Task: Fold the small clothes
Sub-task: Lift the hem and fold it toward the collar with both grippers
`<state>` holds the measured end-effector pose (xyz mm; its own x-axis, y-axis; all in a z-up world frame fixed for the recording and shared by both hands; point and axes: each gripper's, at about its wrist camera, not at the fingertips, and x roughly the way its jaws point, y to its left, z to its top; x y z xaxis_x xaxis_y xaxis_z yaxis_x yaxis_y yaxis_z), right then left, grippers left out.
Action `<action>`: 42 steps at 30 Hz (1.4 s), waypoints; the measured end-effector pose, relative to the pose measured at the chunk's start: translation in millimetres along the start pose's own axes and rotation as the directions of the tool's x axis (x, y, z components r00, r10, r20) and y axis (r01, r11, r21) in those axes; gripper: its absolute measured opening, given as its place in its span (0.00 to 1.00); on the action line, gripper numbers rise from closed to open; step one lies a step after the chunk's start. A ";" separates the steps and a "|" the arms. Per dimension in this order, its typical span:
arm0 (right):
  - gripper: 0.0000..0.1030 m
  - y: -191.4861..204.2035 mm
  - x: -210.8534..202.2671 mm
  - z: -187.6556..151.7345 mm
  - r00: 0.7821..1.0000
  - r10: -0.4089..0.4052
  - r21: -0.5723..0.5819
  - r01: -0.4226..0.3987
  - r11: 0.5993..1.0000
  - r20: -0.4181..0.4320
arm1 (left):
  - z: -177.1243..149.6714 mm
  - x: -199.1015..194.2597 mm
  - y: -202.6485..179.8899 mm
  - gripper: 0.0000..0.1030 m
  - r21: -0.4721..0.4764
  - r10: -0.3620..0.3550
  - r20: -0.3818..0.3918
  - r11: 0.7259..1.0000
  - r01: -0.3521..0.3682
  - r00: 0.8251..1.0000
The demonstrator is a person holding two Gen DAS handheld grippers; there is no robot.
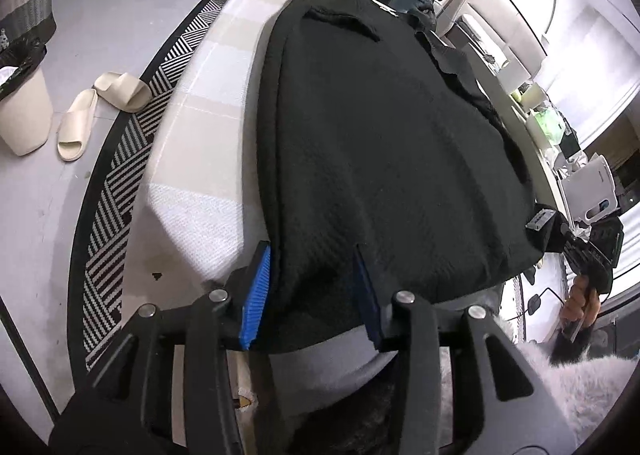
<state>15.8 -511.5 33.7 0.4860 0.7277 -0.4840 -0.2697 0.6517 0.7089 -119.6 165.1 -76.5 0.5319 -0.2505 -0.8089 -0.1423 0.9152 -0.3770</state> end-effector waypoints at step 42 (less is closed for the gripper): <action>0.52 -31.3 0.5 -14.6 0.989 0.110 0.066 -0.104 0.992 -0.102 | -20.3 -18.6 3.5 0.39 0.051 -0.321 0.033 0.946 0.319 0.947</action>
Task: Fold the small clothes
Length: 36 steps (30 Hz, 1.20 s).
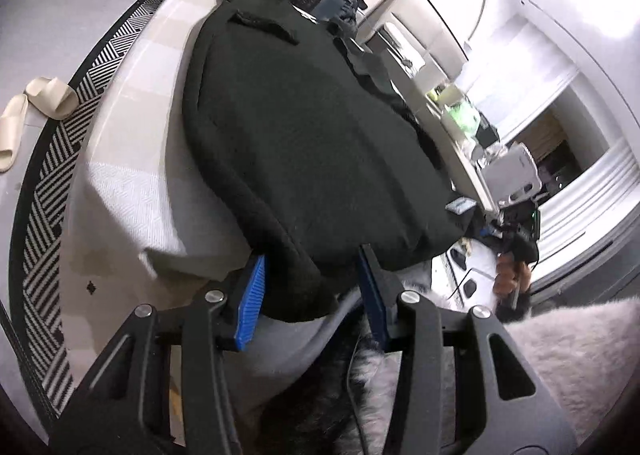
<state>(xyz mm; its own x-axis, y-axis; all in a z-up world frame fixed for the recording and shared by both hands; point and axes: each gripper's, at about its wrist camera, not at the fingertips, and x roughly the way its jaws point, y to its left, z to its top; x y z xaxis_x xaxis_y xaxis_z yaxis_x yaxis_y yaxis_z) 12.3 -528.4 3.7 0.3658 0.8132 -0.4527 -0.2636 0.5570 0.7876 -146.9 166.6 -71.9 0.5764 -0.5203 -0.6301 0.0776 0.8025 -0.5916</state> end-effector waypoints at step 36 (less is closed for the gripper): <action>0.06 28.5 -25.8 26.8 0.981 0.019 -0.106 0.002 0.994 0.196 | 45.5 -7.7 -41.5 0.10 0.110 -0.075 0.181 0.992 0.055 0.981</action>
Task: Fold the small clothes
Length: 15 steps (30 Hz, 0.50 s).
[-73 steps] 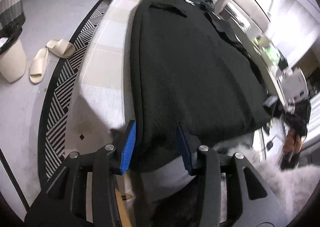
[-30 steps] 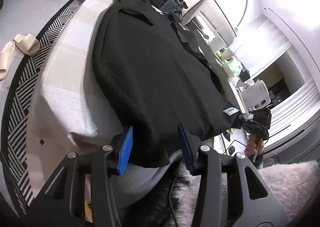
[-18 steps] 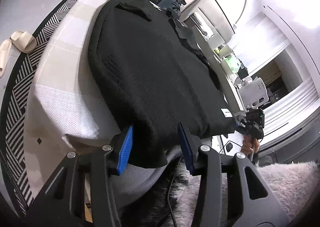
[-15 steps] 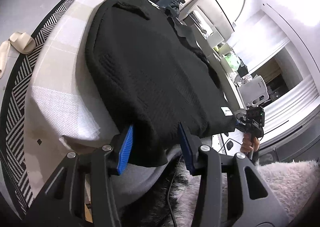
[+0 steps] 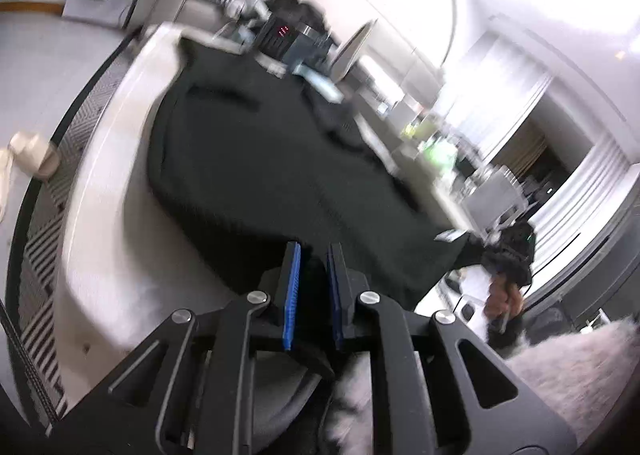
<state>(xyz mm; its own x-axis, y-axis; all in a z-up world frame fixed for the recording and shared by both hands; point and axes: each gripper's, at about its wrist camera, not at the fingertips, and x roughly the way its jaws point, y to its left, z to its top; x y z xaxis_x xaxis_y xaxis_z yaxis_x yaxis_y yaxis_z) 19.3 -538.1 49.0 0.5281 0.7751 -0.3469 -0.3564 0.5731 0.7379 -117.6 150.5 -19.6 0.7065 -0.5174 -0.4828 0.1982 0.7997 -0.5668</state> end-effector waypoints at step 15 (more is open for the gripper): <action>0.06 50.2 37.8 51.1 0.991 -0.005 -0.018 0.007 1.000 0.134 | 56.1 -0.4 12.0 0.21 -0.041 0.158 0.042 0.987 -0.156 0.987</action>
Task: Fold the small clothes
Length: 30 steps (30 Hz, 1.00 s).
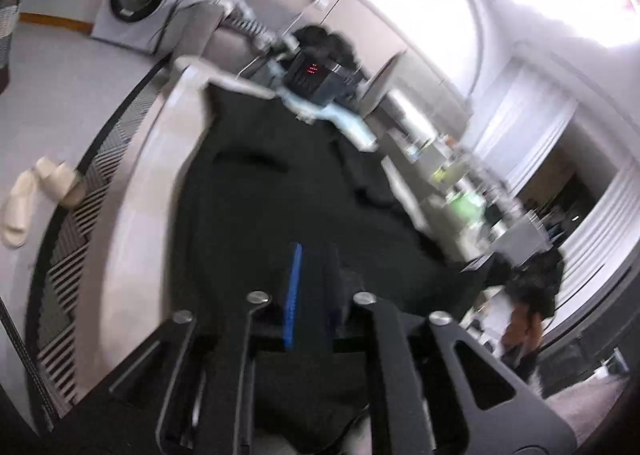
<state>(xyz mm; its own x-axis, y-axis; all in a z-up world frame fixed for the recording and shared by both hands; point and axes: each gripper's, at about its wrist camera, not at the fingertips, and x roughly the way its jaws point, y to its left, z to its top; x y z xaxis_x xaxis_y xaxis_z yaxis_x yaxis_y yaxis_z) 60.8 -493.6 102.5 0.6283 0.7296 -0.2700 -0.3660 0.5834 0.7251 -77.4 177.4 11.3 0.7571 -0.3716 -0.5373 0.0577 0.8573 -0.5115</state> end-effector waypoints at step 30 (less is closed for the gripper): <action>0.06 -13.1 2.5 -25.4 0.993 -0.057 -0.026 0.054 0.998 -0.103 | -109.3 -6.5 54.3 0.50 -0.169 0.045 -0.324 0.980 -0.105 0.945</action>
<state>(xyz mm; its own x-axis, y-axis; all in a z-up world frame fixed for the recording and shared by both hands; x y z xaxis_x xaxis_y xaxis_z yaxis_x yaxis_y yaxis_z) 49.7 -490.3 76.3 0.5739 0.7283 -0.3745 -0.3491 0.6312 0.6926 -150.2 187.5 -86.3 0.5069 -0.4278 -0.7484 -0.1327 0.8191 -0.5581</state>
